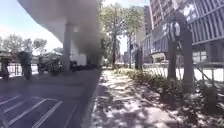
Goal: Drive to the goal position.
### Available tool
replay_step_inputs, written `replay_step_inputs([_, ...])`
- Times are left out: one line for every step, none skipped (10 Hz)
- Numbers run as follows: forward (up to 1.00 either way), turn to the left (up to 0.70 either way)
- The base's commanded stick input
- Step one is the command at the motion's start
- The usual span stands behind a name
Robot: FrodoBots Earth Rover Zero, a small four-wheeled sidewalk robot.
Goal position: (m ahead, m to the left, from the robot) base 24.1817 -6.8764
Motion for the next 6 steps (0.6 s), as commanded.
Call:
replay_step_inputs([0.68, 0.0])
replay_step_inputs([0.7, 0.0])
replay_step_inputs([0.7, 0.0])
replay_step_inputs([0.57, 0.0])
replay_step_inputs([0.45, 0.0])
replay_step_inputs([0.67, 0.0])
